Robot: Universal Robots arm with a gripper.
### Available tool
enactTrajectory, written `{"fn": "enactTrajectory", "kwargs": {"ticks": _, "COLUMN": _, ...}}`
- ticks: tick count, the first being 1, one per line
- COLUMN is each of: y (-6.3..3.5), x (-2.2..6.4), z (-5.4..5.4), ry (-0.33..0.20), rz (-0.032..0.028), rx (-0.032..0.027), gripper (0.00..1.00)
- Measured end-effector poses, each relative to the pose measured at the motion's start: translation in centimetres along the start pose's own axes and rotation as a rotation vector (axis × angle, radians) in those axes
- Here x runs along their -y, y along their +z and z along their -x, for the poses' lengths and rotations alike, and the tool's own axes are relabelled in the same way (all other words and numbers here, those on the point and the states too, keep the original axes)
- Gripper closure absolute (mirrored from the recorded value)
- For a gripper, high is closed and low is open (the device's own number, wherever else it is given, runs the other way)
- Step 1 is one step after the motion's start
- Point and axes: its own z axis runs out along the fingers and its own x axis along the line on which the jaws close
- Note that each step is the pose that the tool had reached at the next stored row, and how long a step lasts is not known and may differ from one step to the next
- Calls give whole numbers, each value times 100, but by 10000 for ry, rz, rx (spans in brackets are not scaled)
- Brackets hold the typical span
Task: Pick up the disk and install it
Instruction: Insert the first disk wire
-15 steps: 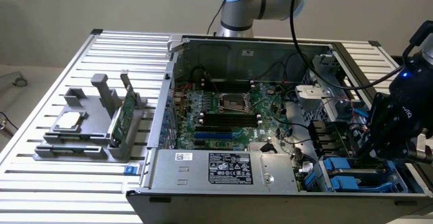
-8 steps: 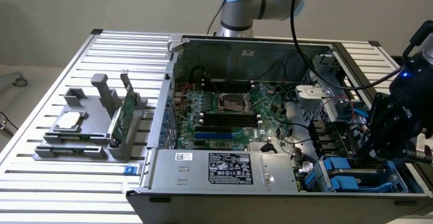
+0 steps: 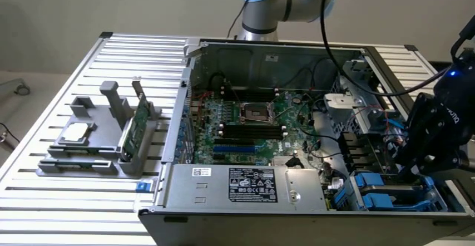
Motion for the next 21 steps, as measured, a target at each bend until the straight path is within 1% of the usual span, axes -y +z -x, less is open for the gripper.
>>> {"fn": "enactTrajectory", "kwargs": {"ticks": 5, "y": -60, "x": 36, "z": 31, "ry": 0, "rz": -19, "rx": 5, "gripper": 64}}
{"fn": "enactTrajectory", "kwargs": {"ticks": 11, "y": -145, "x": 97, "z": 57, "ry": 1, "rz": -22, "rx": 5, "gripper": 64}}
{"fn": "enactTrajectory", "kwargs": {"ticks": 14, "y": -198, "x": 108, "z": 63, "ry": 1, "rz": -23, "rx": 6, "gripper": 64}}
{"fn": "enactTrajectory", "kwargs": {"ticks": 17, "y": -236, "x": 117, "z": 49, "ry": 4, "rz": -25, "rx": 4, "gripper": 64}}
{"fn": "enactTrajectory", "kwargs": {"ticks": 21, "y": -272, "x": 139, "z": -16, "ry": 13, "rz": -25, "rx": 6, "gripper": 64}}
